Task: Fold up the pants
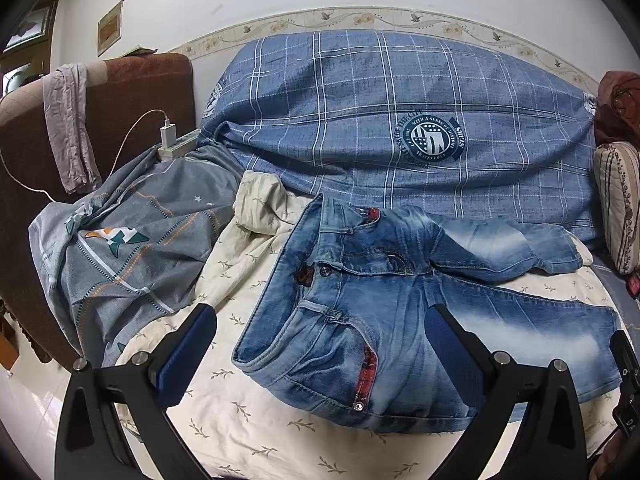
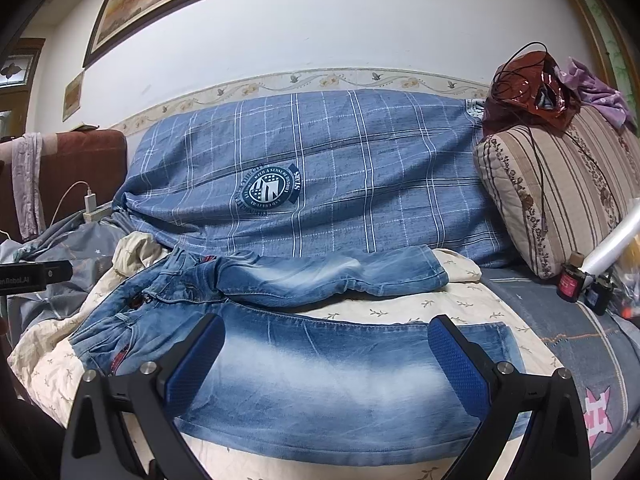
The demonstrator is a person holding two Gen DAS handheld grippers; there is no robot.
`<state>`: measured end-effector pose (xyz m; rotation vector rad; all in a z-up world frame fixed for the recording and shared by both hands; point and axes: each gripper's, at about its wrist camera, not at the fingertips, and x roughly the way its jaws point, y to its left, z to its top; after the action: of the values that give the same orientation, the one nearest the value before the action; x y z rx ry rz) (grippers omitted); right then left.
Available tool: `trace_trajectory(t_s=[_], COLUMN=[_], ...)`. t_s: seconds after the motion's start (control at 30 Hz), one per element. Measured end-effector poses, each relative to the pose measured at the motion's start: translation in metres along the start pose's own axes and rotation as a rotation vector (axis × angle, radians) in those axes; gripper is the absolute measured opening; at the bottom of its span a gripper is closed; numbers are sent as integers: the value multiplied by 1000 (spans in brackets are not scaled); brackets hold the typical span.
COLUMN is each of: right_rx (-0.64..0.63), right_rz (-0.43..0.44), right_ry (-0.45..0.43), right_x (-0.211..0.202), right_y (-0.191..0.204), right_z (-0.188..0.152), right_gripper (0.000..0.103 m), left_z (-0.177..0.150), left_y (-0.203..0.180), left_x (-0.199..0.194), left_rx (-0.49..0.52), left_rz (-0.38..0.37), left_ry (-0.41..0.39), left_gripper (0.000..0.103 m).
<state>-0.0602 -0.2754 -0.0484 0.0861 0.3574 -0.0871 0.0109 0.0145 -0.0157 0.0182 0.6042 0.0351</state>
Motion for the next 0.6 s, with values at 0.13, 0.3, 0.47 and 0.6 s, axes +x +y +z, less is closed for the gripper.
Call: trace_trajectory(t_s=[0.13,0.3,0.47,0.6], right_rx=[-3,-11,-13,-17], right_rz=[-1,-2,-2,-4], right_ry=[7,11,16,17], right_x=[1,1,2,2], right_y=[1,1,1,2], right_z=[0,0,0,0], right_gripper=[103,103,103,103], left_z=[0,-1,-3,-5], left_y=[0,0,1,1], left_x=[1,1,3,7], left_rx=[-1,3,3,4], left_rz=[4,8,12,14], left_ry=[0,-3,1,14], left_gripper=[103,103,103,103])
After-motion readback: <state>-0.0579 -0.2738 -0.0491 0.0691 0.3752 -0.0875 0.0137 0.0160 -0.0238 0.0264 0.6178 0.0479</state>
